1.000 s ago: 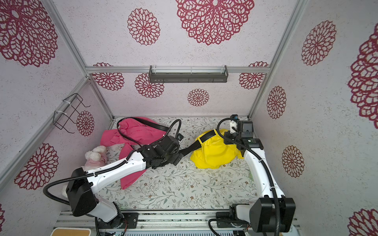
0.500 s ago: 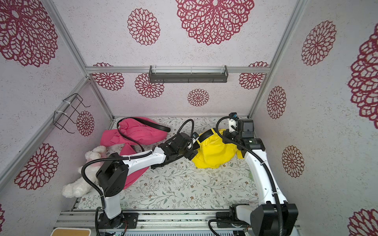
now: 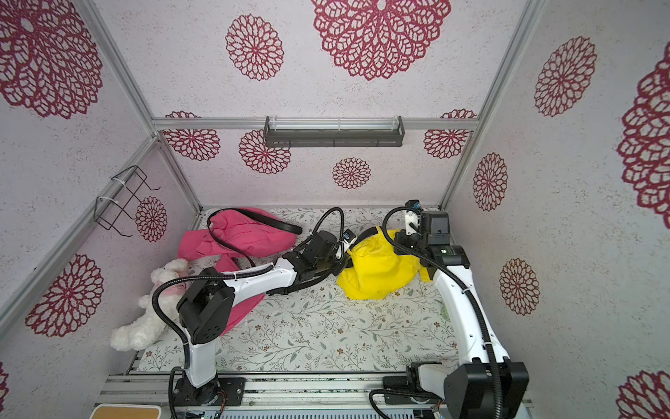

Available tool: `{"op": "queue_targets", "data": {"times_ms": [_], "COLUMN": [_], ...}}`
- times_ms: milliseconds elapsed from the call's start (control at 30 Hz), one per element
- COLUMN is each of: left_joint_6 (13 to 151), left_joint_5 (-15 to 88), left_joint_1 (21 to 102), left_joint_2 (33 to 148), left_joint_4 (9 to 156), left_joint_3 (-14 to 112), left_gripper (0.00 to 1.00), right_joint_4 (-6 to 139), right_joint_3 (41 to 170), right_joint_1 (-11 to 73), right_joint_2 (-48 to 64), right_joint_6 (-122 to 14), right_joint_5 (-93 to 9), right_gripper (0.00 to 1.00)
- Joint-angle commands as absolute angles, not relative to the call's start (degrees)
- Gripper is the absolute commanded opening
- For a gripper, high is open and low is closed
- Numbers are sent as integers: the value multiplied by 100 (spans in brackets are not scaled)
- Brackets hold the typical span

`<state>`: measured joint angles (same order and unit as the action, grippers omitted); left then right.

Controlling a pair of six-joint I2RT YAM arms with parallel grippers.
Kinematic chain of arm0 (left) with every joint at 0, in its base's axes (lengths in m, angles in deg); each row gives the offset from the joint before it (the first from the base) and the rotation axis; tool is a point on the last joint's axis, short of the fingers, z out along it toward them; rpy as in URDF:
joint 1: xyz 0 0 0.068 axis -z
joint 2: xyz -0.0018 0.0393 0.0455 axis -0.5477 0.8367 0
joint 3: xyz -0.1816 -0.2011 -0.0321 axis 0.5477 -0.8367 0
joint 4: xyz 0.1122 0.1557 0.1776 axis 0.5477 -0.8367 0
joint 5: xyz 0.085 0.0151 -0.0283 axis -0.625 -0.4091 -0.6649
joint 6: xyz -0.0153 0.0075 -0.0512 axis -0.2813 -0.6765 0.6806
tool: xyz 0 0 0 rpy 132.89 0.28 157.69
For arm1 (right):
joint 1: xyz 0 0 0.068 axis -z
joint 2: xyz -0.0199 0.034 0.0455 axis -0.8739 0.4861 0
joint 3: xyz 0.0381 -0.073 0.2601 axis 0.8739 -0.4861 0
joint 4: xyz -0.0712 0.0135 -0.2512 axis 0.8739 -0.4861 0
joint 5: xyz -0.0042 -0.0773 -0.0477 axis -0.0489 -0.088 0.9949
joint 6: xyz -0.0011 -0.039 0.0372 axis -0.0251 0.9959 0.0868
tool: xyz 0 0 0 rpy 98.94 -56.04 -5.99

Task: Remove the belt from the trousers

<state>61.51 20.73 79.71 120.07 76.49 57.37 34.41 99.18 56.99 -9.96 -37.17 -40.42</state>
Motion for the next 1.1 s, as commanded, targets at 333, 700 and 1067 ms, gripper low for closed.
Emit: {"op": "queue_targets", "data": {"times_ms": [333, 700, 1067], "left_joint_6": [5833, 5303, 4482], "left_joint_5": [58, -1431, -1658], "left_joint_1": [7936, 7092, 6304], "left_joint_2": [10384, 8625, 7464], "left_joint_4": [7064, 6693, 7271], "left_joint_3": [4050, 2786, 2964], "left_gripper": [0, 0, 0], "right_joint_4": [3815, 4030, 4522], "right_joint_3": [10393, 10345, 9530], "right_joint_1": [6234, 7044, 6682], "right_joint_2": [-893, -1005, -1967], "right_joint_6": [-3673, -3883, -4440], "right_joint_5": [-3029, -2672, -4267], "right_gripper": [0, 0, 0]}}
